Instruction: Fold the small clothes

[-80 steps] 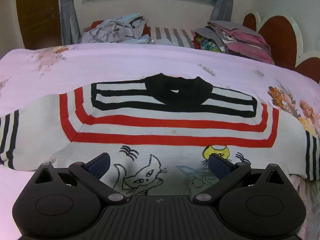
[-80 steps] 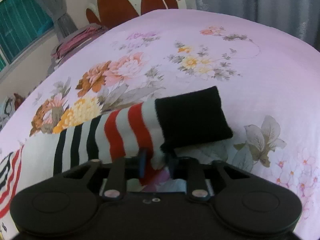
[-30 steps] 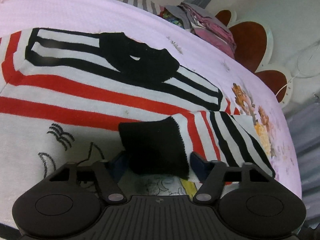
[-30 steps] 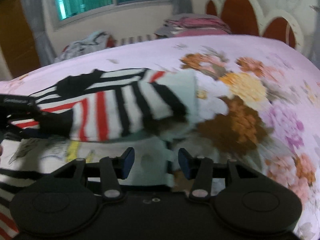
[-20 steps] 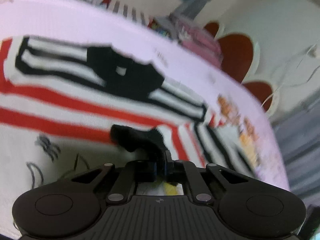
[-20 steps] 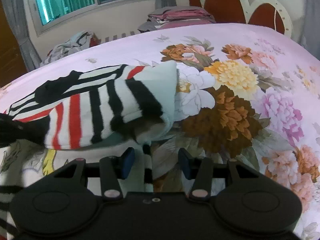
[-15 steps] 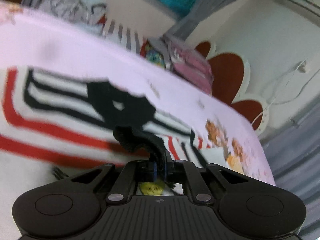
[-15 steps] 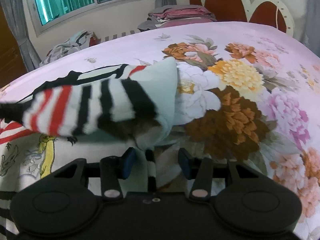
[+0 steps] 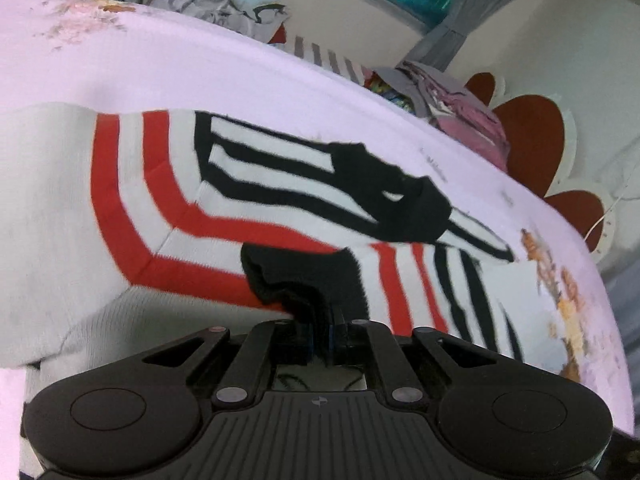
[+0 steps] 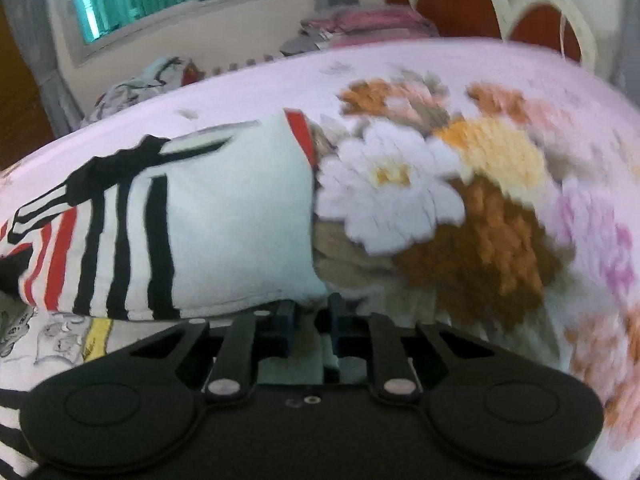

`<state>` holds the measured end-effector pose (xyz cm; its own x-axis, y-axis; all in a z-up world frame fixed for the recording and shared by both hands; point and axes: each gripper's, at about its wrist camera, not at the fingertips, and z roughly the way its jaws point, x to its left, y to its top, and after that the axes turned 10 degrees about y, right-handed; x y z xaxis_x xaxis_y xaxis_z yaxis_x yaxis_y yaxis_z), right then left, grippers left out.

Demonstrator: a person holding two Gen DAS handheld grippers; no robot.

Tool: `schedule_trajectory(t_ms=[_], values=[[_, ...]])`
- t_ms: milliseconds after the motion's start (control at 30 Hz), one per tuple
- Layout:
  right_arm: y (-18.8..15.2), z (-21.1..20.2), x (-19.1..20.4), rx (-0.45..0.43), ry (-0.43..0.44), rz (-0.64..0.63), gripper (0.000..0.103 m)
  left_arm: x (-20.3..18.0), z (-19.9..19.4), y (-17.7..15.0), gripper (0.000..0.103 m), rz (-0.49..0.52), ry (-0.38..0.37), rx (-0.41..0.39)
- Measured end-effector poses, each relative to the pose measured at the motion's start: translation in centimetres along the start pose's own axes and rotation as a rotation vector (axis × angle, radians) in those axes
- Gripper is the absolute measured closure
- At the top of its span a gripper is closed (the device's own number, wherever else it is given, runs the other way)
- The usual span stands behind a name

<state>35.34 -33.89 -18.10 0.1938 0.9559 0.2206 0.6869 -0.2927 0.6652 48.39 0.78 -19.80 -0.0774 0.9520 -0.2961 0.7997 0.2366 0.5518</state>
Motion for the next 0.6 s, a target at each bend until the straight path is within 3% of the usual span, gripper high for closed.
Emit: schedule_trajectory(t_ms=[67,167,333,600], values=[[0.0,-0.2,0.2,0.020,0.004,-0.019,0.087,0.0,0.0,0.1,0.097,0.010,0.017,0.005],[0.1,-1.7,-0.2,0.024,0.046,-0.009,0.079,-0.3,-1.2,0.3,0.097,0.020,0.044,-0.007],[1.5,-4.0,-1.2,-0.048,0.063,-0.004,0.065,-0.6,-3.9,0.7,0.097,0.024,0.006,-0.049],[6.7,1.3,-2.4,-0.066,0.113,0.061,0.063,-3.1,-2.1,0.6,0.097,0.044,-0.028,-0.039]])
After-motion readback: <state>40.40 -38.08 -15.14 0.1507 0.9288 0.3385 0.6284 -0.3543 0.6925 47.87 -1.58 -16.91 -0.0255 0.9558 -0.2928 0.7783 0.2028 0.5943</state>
